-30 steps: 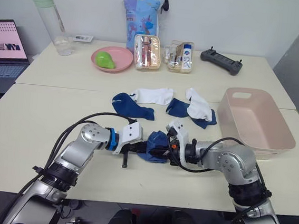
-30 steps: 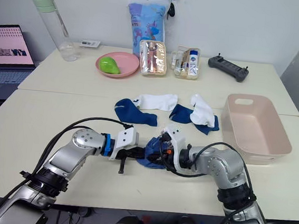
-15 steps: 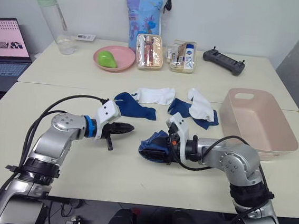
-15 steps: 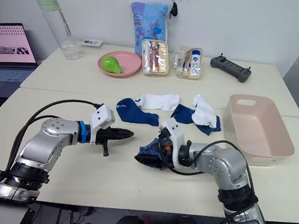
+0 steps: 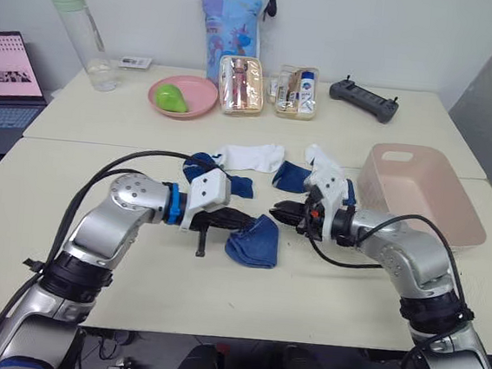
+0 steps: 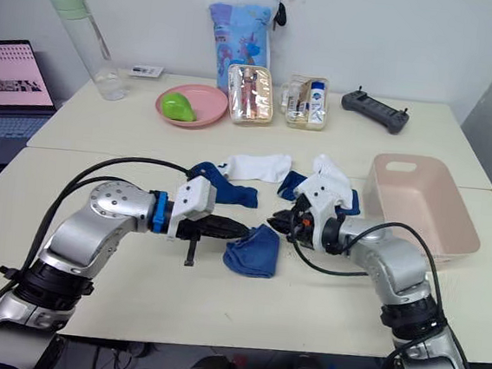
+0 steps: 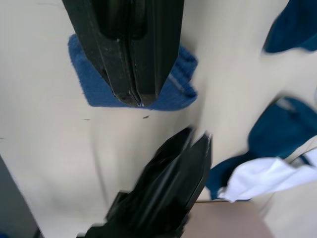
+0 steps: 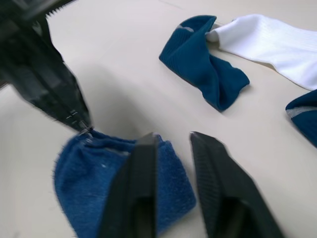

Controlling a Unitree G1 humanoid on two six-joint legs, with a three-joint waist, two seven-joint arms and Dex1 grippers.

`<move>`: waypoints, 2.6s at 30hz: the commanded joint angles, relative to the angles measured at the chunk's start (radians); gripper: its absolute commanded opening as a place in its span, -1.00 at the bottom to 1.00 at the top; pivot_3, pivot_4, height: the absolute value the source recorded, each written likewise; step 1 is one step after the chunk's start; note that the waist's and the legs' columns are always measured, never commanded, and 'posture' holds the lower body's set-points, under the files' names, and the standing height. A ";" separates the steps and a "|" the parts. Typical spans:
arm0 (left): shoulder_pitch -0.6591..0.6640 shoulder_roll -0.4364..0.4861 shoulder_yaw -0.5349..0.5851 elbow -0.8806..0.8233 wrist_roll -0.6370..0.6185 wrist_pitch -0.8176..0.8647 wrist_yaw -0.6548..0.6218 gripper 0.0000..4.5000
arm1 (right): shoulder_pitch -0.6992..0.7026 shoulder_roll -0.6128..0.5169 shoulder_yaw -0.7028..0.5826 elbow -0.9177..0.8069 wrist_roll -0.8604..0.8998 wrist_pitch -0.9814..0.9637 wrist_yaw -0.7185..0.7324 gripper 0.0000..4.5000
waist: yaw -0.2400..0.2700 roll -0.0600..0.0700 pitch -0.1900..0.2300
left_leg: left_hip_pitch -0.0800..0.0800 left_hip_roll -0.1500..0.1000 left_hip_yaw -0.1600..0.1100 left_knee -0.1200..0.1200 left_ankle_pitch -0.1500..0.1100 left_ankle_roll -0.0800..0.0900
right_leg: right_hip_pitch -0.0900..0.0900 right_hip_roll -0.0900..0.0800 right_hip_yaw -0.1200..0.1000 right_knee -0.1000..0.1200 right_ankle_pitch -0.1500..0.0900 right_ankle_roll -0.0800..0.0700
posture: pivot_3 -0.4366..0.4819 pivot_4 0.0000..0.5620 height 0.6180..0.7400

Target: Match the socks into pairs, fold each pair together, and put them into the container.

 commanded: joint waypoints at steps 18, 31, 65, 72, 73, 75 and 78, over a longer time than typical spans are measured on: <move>0.092 0.014 -0.084 0.132 0.160 -0.145 0.013 -1.00 | 0.023 0.185 0.173 0.137 -0.262 -0.233 -0.027 -0.99 | 0.002 0.000 0.000 | 0.001 0.000 0.000 0.000 0.000 0.000 | 0.000 0.000 0.000 0.001 0.000 0.000 | -0.05 -0.47 0.88; 0.019 0.007 0.079 -0.065 -0.052 0.125 0.056 -1.00 | 0.087 0.052 0.039 -0.106 -0.146 -0.141 0.072 -0.99 | 0.003 0.000 0.000 | 0.000 0.000 -0.001 0.000 0.000 0.000 | 0.000 0.000 -0.001 0.000 0.000 0.000 | -0.05 -0.47 0.88; 0.010 -0.057 -0.020 -0.012 0.008 0.008 0.055 -1.00 | 0.189 -0.087 -0.031 -0.295 -0.051 -0.005 0.125 -0.99 | 0.006 0.000 0.001 | 0.000 -0.001 -0.001 0.001 0.000 0.000 | 0.001 -0.001 -0.001 -0.001 0.000 0.000 | -0.05 -0.47 0.88; 0.030 -0.059 -0.061 0.044 0.076 -0.058 0.067 -1.00 | 0.186 -0.083 -0.070 -0.263 -0.085 0.034 0.023 -0.99 | 0.006 0.000 0.001 | 0.000 0.000 -0.001 0.001 0.000 0.000 | 0.001 0.000 0.000 0.000 0.000 0.000 | -0.05 -0.47 0.88; 0.029 -0.062 -0.061 0.056 0.081 -0.065 0.070 -1.00 | 0.180 -0.080 -0.074 -0.255 -0.080 0.056 0.012 -0.99 | 0.006 0.000 0.001 | 0.000 -0.001 -0.001 0.001 0.000 0.000 | 0.001 0.000 0.000 0.000 0.000 0.000 | -0.05 -0.47 0.88; 0.041 -0.057 -0.069 0.109 0.109 -0.098 0.072 -1.00 | 0.164 -0.062 -0.130 -0.232 0.003 0.191 0.007 -0.99 | 0.006 0.000 0.001 | 0.000 0.000 -0.001 0.001 0.000 0.000 | 0.001 0.000 0.000 0.000 0.000 0.000 | -0.05 -0.47 0.88; 0.067 -0.034 -0.070 0.163 0.137 -0.135 0.058 -1.00 | 0.149 -0.057 -0.178 -0.216 0.083 0.320 0.016 -0.73 | 0.005 0.000 0.001 | 0.000 0.000 -0.001 0.001 0.000 0.000 | 0.001 -0.001 0.000 0.000 0.000 0.000 | -0.05 -0.47 0.88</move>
